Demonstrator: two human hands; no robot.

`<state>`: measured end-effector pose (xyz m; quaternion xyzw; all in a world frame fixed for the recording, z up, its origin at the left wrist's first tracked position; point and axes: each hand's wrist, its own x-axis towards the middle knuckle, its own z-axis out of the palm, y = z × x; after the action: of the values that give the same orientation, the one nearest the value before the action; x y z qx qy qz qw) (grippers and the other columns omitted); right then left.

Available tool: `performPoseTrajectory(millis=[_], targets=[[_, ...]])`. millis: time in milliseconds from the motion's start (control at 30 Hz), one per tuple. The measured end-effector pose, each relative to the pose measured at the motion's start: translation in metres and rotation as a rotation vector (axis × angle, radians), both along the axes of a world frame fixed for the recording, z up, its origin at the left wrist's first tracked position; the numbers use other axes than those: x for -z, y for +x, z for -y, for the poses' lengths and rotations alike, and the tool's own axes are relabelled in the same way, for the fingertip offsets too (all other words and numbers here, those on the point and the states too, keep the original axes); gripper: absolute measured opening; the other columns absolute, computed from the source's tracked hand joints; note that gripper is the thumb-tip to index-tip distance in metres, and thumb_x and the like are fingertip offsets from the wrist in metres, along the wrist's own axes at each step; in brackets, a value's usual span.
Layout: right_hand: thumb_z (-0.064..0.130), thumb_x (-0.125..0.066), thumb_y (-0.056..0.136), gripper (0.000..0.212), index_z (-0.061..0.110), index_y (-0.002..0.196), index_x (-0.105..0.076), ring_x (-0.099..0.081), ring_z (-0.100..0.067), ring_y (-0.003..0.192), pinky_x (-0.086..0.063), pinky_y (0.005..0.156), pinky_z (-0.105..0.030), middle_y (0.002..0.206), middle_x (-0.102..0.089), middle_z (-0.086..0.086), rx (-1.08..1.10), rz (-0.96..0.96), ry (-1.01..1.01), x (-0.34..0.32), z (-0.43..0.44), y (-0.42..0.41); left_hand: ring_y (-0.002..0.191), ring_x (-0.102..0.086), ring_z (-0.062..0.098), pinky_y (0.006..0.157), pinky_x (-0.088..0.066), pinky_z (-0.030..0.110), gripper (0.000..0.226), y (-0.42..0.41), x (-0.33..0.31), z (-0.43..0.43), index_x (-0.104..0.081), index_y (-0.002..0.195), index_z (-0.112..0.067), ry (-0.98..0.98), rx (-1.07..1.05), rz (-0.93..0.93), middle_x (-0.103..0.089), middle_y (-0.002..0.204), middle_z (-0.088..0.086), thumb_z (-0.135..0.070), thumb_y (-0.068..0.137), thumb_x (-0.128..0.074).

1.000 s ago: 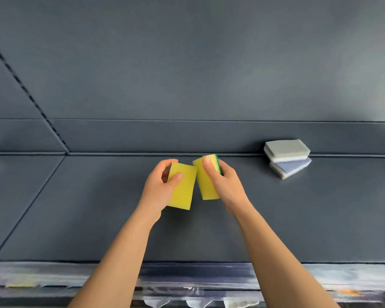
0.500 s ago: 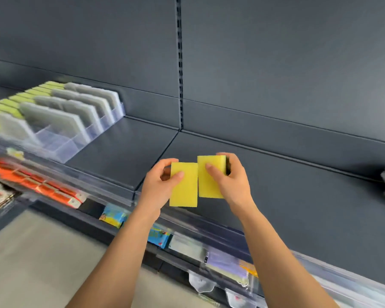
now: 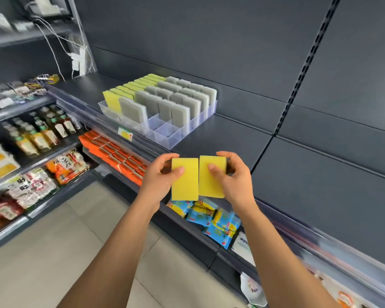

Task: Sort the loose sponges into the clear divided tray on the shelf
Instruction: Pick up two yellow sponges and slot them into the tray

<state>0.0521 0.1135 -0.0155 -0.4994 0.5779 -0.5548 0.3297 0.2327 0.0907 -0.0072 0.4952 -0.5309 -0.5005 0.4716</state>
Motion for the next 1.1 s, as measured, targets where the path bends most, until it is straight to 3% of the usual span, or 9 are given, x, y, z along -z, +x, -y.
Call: performPoseTrajectory(millis=[200,400,533,733,933,1100], targets=[[0.022,-0.072,0.081,0.024,0.034,0.098,-0.061,-0.052,0.005,0.072,-0.042,0.064,-0.008,0.084,-0.059,0.014,-0.078,-0.068,-0.012,-0.008,0.042,0.053,0.093,-0.059,0.012,0.066,-0.046,0.023,0.032,0.057,0.001,0.033,-0.061,0.098,-0.039,-0.022,-0.094,0.001,-0.063,0.104,-0.001,-0.011,0.084,-0.067],[0.022,-0.073,0.079,0.029,0.028,0.106,-0.063,-0.054,-0.009,0.085,-0.046,0.075,-0.026,0.102,-0.062,0.007,-0.130,-0.183,-0.060,-0.012,0.103,0.104,0.087,-0.058,0.006,0.058,-0.046,0.013,0.032,0.106,0.002,0.083,-0.061,0.097,-0.039,-0.036,-0.182,0.000,-0.062,0.100,-0.006,-0.011,0.084,-0.067],[0.024,-0.073,0.080,0.031,0.024,0.109,-0.062,-0.054,-0.013,0.085,-0.045,0.074,-0.028,0.102,-0.063,0.005,-0.172,-0.255,-0.108,-0.018,0.158,0.138,0.089,-0.058,0.009,0.064,-0.046,0.020,0.029,0.141,-0.006,0.130,-0.061,0.100,-0.035,-0.044,-0.230,0.008,-0.062,0.102,-0.005,-0.010,0.085,-0.066],[0.028,-0.072,0.079,0.029,0.030,0.106,-0.061,-0.054,-0.010,0.085,-0.044,0.072,-0.026,0.102,-0.063,0.006,-0.194,-0.297,-0.173,-0.039,0.235,0.185,0.094,-0.058,0.015,0.067,-0.045,0.027,0.027,0.190,-0.026,0.203,-0.061,0.100,-0.033,-0.071,-0.235,0.012,-0.062,0.105,0.001,-0.010,0.086,-0.065],[0.029,-0.073,0.078,0.030,0.028,0.105,-0.061,-0.054,-0.015,0.086,-0.050,0.078,-0.038,0.099,-0.061,0.003,-0.214,-0.311,-0.147,-0.047,0.291,0.220,0.090,-0.059,0.014,0.065,-0.046,0.024,0.025,0.231,-0.031,0.262,-0.062,0.102,-0.029,-0.070,-0.204,0.026,-0.064,0.102,-0.001,-0.011,0.086,-0.064],[0.032,-0.073,0.077,0.030,0.029,0.104,-0.060,-0.053,-0.013,0.085,-0.047,0.075,-0.032,0.096,-0.061,0.005,-0.183,-0.390,-0.147,-0.047,0.328,0.245,0.098,-0.060,0.017,0.070,-0.048,0.028,0.027,0.261,-0.023,0.308,-0.063,0.104,-0.035,-0.036,-0.157,0.046,-0.064,0.109,-0.001,-0.015,0.087,-0.064]])
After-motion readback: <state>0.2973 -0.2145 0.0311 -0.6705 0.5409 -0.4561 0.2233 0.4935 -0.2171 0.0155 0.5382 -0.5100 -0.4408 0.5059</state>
